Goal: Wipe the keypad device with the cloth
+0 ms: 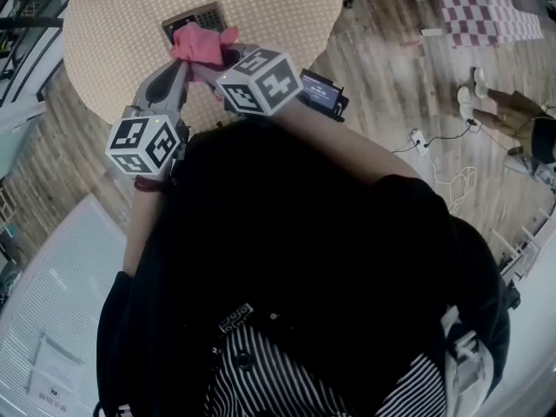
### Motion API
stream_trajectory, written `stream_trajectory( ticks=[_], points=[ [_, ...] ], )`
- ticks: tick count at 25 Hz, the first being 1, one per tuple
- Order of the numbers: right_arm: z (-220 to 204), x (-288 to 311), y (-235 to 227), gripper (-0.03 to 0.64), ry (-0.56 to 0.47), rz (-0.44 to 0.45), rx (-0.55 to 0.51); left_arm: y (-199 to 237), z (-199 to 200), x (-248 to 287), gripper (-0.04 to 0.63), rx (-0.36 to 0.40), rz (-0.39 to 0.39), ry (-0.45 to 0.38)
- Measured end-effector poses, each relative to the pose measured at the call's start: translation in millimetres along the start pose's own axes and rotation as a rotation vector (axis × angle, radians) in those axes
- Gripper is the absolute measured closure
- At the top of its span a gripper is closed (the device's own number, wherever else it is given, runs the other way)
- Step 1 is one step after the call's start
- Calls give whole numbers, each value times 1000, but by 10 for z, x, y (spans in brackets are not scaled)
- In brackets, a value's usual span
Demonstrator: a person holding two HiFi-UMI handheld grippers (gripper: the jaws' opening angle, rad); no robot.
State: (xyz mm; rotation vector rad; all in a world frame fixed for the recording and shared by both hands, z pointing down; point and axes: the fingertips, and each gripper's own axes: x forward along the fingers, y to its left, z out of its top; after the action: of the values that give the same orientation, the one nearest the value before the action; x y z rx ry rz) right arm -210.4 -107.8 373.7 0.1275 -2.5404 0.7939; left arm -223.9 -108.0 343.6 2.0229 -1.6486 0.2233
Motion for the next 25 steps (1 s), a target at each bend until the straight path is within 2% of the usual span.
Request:
stream_trajectory(
  ticks=[9, 16, 25],
  points=[
    [39, 560, -172, 555, 62, -18, 52, 520, -37, 203, 592, 8, -42, 106],
    [22, 1113, -7, 555, 92, -10, 55, 1056, -163, 34, 592, -1, -22, 115],
    [179, 1439, -302, 555, 100, -44, 97, 1434, -117, 341, 592, -8, -60, 159]
  ],
)
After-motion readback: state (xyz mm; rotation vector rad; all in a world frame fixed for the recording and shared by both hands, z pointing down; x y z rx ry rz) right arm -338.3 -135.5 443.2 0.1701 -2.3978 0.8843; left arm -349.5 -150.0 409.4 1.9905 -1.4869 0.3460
